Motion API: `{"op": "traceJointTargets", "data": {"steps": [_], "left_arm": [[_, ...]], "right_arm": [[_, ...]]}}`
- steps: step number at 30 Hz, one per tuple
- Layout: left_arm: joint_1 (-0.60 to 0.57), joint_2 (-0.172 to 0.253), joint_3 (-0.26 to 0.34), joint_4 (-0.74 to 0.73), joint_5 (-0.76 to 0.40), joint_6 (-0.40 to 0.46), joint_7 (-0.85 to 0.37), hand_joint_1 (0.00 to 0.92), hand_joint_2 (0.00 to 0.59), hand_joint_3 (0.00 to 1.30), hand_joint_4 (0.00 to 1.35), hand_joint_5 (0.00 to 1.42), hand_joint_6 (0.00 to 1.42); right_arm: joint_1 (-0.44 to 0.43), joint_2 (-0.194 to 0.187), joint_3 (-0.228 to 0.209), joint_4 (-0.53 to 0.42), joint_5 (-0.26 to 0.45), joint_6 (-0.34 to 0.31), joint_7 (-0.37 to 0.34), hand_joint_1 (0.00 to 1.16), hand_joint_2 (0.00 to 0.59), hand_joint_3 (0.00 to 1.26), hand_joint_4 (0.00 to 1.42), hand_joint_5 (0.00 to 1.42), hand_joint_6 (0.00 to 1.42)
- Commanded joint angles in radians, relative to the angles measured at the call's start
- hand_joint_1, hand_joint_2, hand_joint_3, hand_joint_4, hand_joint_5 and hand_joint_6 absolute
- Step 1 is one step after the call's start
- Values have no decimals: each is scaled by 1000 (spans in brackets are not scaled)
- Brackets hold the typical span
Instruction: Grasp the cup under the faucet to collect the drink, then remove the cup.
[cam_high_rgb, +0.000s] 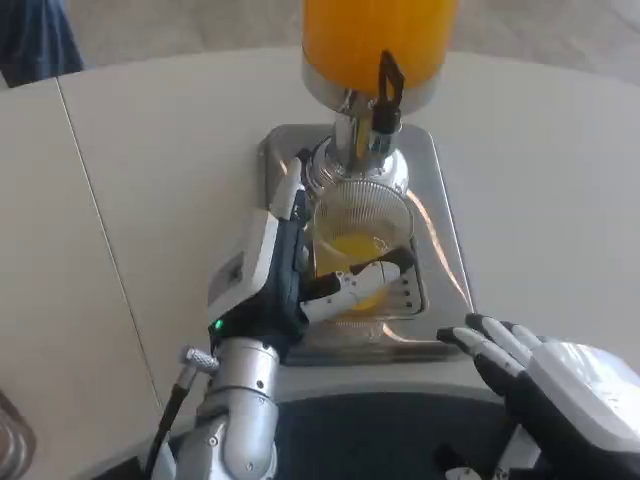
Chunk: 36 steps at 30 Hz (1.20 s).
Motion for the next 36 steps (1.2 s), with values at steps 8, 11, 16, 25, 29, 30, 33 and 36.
{"op": "traceJointTargets", "data": {"steps": [8,11,16,25,29,30,33,36], "left_arm": [[-13,-32,-39,-28,53,34,33,358,44,0,0,262,502],[-9,-38,-52,-40,74,53,46,357,44,0,0,273,515],[-5,-54,-72,-57,119,106,74,357,44,0,0,305,553],[-11,-68,-90,-48,138,152,63,362,52,0,0,317,553],[-17,-68,-93,-22,131,144,64,363,52,0,0,318,548],[-19,-70,-95,-16,131,145,67,363,52,0,0,318,547],[-28,-78,-102,-1,137,152,77,353,52,0,0,321,559],[-35,-86,-108,12,144,161,89,346,53,0,0,333,581]], "right_arm": [[28,-1,-27,-9,7,6,-7,685,400,105,0,0,0],[39,1,-35,-14,12,6,-10,688,400,105,0,0,0],[52,3,-46,-23,18,1,-14,692,400,105,0,0,0],[58,2,-63,-33,36,5,-9,697,400,105,0,0,0],[52,0,-70,-28,43,8,-9,698,400,105,0,0,0],[50,-1,-74,-26,45,10,-9,698,400,105,0,0,0],[44,-1,-80,-20,47,13,-7,699,400,105,0,0,0],[39,0,-82,-17,45,16,-7,699,400,105,0,0,0]]}}
